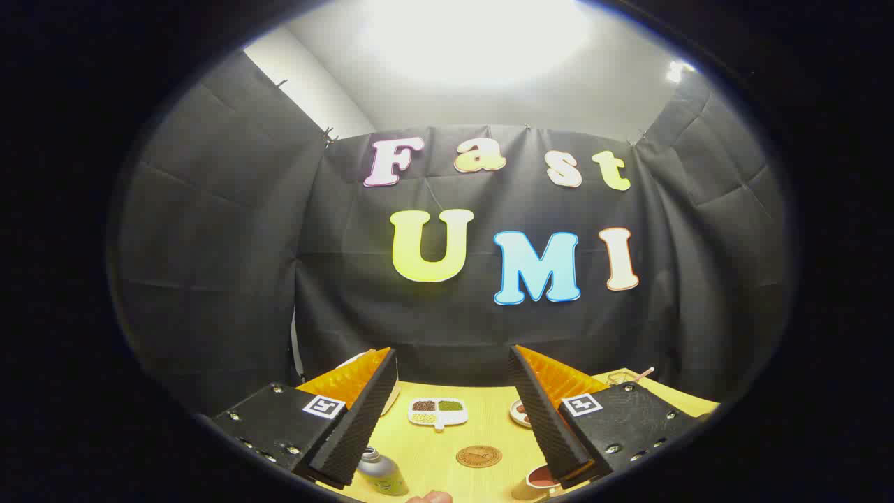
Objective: Take the bottle from table, then pour the juice into the cup, finally place the bottle on the coaster
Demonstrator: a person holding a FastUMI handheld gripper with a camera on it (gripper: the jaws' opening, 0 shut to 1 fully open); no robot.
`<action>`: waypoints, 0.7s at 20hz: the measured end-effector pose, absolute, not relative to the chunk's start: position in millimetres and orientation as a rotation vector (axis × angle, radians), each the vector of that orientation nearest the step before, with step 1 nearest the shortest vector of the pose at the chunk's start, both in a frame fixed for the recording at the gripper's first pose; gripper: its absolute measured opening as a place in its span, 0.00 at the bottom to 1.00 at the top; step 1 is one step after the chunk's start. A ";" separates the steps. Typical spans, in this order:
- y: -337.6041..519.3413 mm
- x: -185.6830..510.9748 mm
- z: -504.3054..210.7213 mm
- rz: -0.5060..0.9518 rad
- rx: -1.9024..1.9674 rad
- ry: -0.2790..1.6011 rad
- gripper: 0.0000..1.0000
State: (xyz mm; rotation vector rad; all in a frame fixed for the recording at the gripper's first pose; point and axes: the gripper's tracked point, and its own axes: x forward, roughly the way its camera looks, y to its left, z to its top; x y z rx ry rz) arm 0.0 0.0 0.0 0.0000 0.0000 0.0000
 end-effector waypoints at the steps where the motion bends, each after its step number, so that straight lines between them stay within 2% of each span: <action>1: 0.8 0.1 -0.3 0.000 0.010 -0.003 0.97; 14: 9.3 4.4 -11.6 0.011 0.021 0.010 0.97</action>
